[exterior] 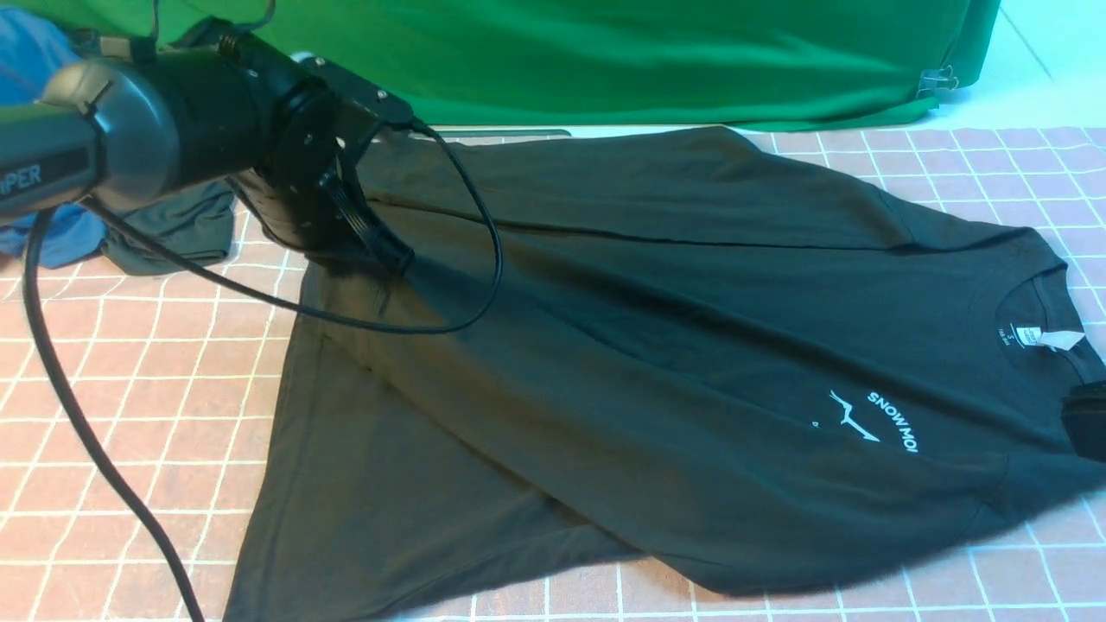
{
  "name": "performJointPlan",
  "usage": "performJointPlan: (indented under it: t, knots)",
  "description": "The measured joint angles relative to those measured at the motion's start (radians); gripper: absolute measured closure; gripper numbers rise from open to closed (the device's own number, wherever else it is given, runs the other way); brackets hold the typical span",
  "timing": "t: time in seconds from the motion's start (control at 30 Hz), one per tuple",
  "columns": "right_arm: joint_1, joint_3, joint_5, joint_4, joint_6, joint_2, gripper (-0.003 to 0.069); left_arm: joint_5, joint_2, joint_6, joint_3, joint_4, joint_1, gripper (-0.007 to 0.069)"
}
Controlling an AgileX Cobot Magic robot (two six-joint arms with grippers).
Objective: Fold a long-sleeved shirt over a pink coffee tablecloth.
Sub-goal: 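Fold the left side of the black T-shirt inward over its body, then grab the top left corner of the dark shirt with the left gripper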
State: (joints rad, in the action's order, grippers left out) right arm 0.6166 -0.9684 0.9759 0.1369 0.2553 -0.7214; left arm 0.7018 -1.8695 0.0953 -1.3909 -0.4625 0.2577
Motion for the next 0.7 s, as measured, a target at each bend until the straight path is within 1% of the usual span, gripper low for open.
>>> performJointPlan:
  t: [0.03,0.07,0.1,0.13,0.17,0.23,0.27,0.3,0.33,0.37,0.4,0.43,0.47,0.5,0.53,0.57,0.63,0.7]
  knots:
    - [0.0,0.0,0.0,0.0,0.0,0.0,0.0623,-0.001,0.0,0.019,-0.003,-0.01,0.0,0.0433]
    - [0.0,0.0,0.0,0.0,-0.001,0.0,0.0623,0.0,0.001,0.032,-0.004,-0.012,0.0,0.0425]
    - [0.0,0.0,0.0,0.0,-0.002,0.0,0.0623,0.004,0.001,0.078,-0.013,-0.025,0.0,0.0368]
    - [0.0,0.0,0.0,0.0,-0.005,0.0,0.0623,0.006,0.001,0.098,-0.019,-0.028,0.0,0.0344]
    - [0.0,0.0,0.0,0.0,-0.011,0.0,0.0623,0.013,0.001,0.152,-0.035,-0.038,-0.001,0.0286]
    - [0.0,0.0,0.0,0.0,-0.015,0.0,0.0623,0.02,0.001,0.228,-0.061,-0.046,-0.005,0.0247]
    - [0.0,0.0,-0.001,0.0,-0.015,0.0,0.0623,0.024,0.001,0.271,-0.078,-0.045,-0.008,0.0245]
    - [0.0,0.0,-0.001,0.0,-0.016,0.0,0.0623,0.032,0.001,0.321,-0.103,-0.039,-0.015,0.0253]
    - [0.0,0.0,-0.001,0.0,-0.017,0.0,0.0623,0.035,0.0,0.337,-0.122,-0.027,-0.021,0.026]
    - [0.0,0.0,-0.001,0.001,-0.024,0.0,0.0623,0.047,-0.001,0.367,-0.165,0.015,-0.039,0.0296]
    - [0.0,0.0,-0.001,0.002,-0.029,0.0,0.0623,0.068,-0.007,0.364,-0.214,0.103,-0.062,0.0367]
    - [0.0,0.0,-0.001,0.003,-0.034,0.0,0.0623,0.085,-0.013,0.344,-0.26,0.174,-0.088,0.0417]
    - [0.0,0.0,-0.002,0.004,-0.038,0.0,0.0623,0.112,-0.024,0.314,-0.309,0.274,-0.118,0.0484]
    - [0.0,0.0,-0.002,0.003,-0.042,0.0,0.0623,0.145,-0.04,0.281,-0.36,0.382,-0.151,0.0538]
    - [0.0,0.0,-0.002,0.003,-0.042,0.0,0.0623,0.183,-0.062,0.255,-0.41,0.484,-0.184,0.0571]
    - [0.0,0.0,-0.002,0.004,-0.042,0.0,0.0623,0.221,-0.089,0.237,-0.457,0.565,-0.213,0.0592]
    - [0.0,0.0,-0.002,0.004,-0.047,0.0,0.0623,0.272,-0.143,0.223,-0.53,0.644,-0.253,0.0606]
    - [0.0,0.0,-0.002,0.006,-0.055,0.0,0.0623,0.292,-0.203,0.214,-0.581,0.659,-0.273,0.061]
